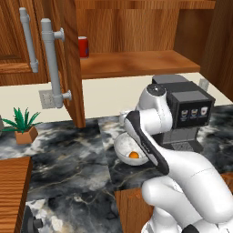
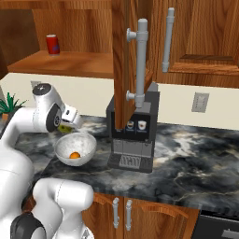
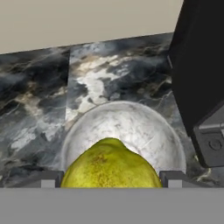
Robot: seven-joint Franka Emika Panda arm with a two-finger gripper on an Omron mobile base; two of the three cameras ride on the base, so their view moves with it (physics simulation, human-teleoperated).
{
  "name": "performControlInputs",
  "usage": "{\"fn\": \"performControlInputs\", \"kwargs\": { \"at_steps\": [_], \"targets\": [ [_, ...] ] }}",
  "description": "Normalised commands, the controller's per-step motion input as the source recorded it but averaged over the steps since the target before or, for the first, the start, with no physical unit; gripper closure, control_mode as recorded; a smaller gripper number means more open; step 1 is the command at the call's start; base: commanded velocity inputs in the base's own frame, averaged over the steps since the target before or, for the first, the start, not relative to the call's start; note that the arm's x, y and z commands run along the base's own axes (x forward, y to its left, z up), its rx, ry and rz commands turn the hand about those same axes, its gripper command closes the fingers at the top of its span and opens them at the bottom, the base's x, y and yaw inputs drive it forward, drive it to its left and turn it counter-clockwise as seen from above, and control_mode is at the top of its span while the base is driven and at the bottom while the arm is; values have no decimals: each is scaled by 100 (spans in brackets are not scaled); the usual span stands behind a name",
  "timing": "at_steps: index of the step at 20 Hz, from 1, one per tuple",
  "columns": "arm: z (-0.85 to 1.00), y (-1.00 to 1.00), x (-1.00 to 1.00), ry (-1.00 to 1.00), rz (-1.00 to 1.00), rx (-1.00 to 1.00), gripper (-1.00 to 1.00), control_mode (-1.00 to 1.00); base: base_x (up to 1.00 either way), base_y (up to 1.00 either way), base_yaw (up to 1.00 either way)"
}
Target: Open the cabinet. Pick the tangerine and pear from the cabinet and place them into the bowl. Then close the cabinet.
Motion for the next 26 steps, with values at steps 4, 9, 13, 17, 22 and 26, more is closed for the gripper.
{"fn": "performControlInputs", "kwargs": {
  "at_steps": [4,9,13,17,22,26],
  "targets": [
    [-59,0,35,6,0,2,100,-100,0,0,0],
    [-56,0,44,2,0,0,100,-100,0,0,0],
    [-64,0,41,0,0,0,100,-100,0,0,0],
    [-58,0,28,-2,0,0,100,-100,0,0,0],
    [-41,0,14,-15,0,0,100,-100,0,0,0],
    [-28,0,15,-11,0,0,-100,-100,0,0,0]
  ]
}}
